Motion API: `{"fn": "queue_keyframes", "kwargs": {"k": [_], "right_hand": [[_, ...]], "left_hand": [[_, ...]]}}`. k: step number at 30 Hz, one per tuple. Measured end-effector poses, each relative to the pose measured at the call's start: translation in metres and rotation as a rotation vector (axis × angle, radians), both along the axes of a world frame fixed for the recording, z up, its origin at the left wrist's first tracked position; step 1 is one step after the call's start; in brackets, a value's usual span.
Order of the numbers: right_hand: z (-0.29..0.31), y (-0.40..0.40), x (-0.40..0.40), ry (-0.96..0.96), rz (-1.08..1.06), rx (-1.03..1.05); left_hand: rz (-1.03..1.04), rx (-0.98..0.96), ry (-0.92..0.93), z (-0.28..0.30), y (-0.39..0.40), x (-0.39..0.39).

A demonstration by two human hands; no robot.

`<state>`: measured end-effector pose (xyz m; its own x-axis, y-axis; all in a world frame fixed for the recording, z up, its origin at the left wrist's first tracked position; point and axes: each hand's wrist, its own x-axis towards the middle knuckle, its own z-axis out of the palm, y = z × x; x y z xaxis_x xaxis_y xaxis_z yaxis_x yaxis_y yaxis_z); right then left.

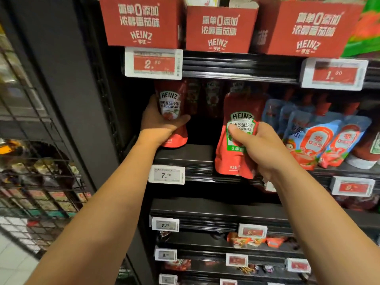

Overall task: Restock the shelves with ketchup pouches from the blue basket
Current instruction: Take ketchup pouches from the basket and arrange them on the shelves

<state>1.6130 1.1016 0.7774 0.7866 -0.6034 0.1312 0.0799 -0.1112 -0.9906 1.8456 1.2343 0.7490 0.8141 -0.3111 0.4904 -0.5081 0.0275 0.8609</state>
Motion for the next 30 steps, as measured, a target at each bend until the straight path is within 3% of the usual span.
{"fn": "queue_keyframes", "kwargs": {"k": [8, 16, 23, 30], "right_hand": [[0.0, -0.015, 0.06, 0.028, -0.165, -0.077], [-0.004, -0.029, 0.117, -0.061, -0.129, -0.341], [-0.026, -0.04, 0.128, -0.069, -0.091, -0.356], [-0.038, -0.048, 0.124, 0.186, -0.074, -0.499]], "left_hand": [[0.016, 0.076, -0.081, -0.01, -0.006, 0.008], [-0.066, 0.12, -0.037, -0.013, -0.009, 0.016], [0.036, 0.215, -0.072, -0.018, -0.015, 0.028], [0.109, 0.269, -0.083, -0.019, -0.015, 0.028]]}}
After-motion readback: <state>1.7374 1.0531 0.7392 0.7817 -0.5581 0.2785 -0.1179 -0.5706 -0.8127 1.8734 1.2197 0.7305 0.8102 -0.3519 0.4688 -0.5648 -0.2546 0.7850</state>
